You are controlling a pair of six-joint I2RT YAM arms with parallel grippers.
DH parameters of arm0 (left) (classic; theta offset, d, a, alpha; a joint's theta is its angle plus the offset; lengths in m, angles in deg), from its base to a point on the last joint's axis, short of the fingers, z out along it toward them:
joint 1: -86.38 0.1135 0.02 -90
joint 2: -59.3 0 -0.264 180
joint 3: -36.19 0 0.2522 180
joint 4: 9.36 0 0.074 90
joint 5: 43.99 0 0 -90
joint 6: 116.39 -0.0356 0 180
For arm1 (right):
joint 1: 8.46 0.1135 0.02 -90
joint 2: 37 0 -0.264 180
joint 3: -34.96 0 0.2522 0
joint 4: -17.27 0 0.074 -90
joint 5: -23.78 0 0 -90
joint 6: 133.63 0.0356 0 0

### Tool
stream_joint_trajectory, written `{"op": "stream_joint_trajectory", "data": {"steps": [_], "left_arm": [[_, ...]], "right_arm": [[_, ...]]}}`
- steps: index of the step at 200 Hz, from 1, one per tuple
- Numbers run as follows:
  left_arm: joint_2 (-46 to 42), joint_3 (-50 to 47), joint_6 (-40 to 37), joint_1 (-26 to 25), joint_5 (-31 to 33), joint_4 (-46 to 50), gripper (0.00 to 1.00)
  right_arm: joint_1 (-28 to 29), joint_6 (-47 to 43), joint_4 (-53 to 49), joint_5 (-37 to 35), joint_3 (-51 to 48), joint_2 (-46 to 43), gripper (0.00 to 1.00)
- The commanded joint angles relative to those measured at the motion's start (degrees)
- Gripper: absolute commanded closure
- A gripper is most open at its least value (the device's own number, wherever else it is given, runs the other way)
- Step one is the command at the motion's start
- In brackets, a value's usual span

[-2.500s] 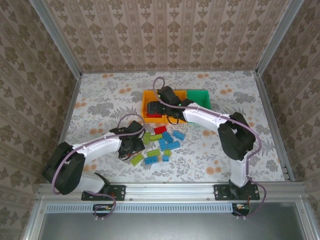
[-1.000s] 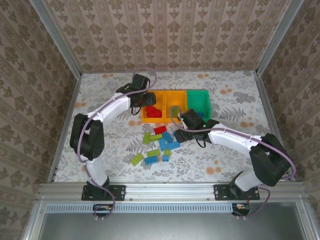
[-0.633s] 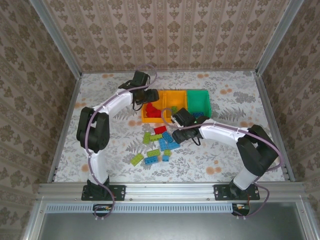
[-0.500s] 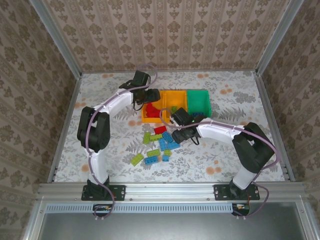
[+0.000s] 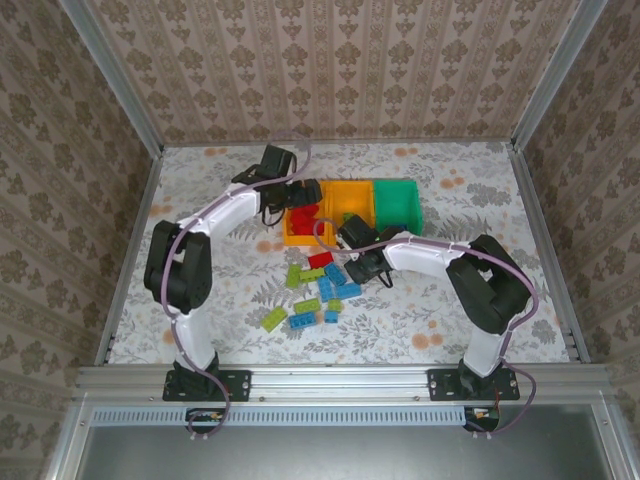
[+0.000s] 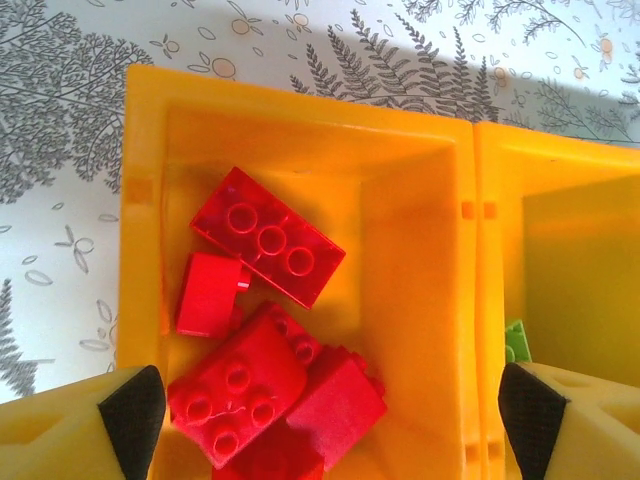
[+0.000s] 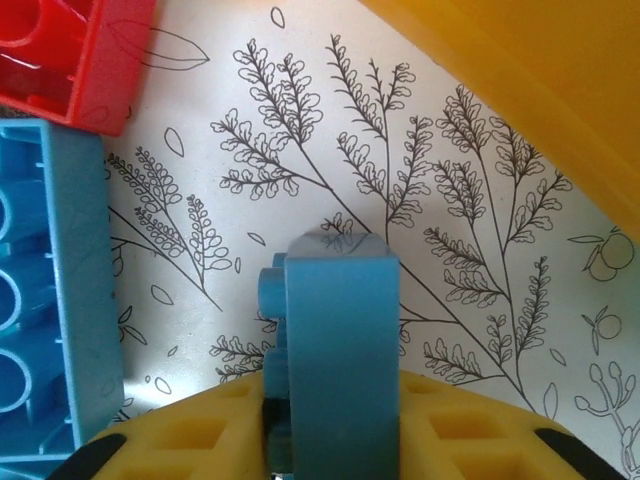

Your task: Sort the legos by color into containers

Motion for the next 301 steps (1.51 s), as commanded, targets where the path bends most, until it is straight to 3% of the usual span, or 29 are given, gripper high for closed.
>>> {"op": "stream_joint_trajectory", "data": {"steps": [1, 51, 94, 122, 154, 223, 269, 301], "left_arm": [[-4.8, -2.5, 0.0, 0.2, 1.1, -1.0, 0.10], [-12.0, -9.8, -2.5, -0.1, 4.8, -0.4, 0.09], [-16.2, -14.6, -6.2, -2.0, 10.0, 2.7, 0.09], [-16.7, -16.1, -8.6, -5.2, 13.9, 5.5, 0.08], [-17.0, -18.5, -8.9, -8.3, 15.1, 6.3, 0.08], [-16.2, -23.0, -7.2, -10.5, 12.0, 4.9, 0.11], [-16.3, -25.0, -7.0, -11.5, 10.4, 4.1, 0.15], [-16.5, -25.9, -11.2, -13.2, 8.4, 3.1, 0.15]], "right_arm": [[-0.4, -0.3, -1.5, -0.7, 0.2, -1.2, 0.71], [-2.5, 2.4, 2.1, 1.0, -3.7, -12.7, 0.77], [-13.8, 11.4, 7.1, 3.5, -6.2, -20.9, 0.79], [-21.1, 13.9, 4.2, 5.4, -1.5, -16.4, 0.79], [-24.1, 14.2, -0.8, 5.5, 7.1, -6.6, 0.78], [-24.5, 16.1, -4.5, 4.6, 16.6, 4.8, 0.69], [-24.5, 17.2, -4.1, 5.2, 16.4, 4.8, 0.58], [-24.3, 17.3, -3.7, 5.5, 15.3, 3.2, 0.47]]}}
